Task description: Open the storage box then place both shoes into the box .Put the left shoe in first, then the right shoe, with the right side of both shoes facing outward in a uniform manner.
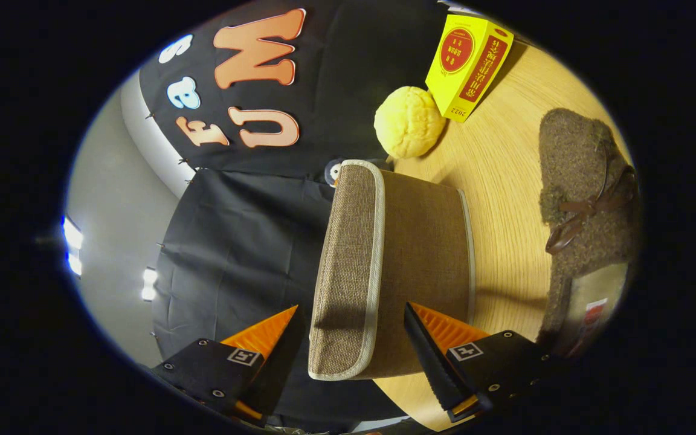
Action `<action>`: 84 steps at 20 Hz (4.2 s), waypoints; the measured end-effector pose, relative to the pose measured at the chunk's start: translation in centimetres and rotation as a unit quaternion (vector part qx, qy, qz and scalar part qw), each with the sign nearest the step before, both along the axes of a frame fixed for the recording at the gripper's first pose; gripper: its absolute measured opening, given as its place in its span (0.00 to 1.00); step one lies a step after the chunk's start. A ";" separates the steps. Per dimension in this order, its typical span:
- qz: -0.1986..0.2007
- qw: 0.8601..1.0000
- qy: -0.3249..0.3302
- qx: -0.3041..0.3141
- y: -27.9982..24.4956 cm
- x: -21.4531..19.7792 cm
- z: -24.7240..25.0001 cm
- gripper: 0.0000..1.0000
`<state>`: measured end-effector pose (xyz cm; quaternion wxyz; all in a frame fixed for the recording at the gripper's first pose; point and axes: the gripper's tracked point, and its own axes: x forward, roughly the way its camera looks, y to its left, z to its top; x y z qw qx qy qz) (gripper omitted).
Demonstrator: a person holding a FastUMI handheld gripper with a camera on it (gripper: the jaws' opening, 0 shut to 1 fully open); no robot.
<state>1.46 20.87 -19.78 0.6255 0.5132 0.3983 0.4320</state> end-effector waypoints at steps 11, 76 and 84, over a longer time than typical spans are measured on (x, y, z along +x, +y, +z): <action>0.001 0.998 -0.008 0.067 -0.8 -0.3 2.7 0.90; -0.269 0.838 -0.191 -0.434 -7.6 4.0 6.7 0.98; -0.292 0.766 -0.189 -0.540 -16.0 2.6 -0.6 0.98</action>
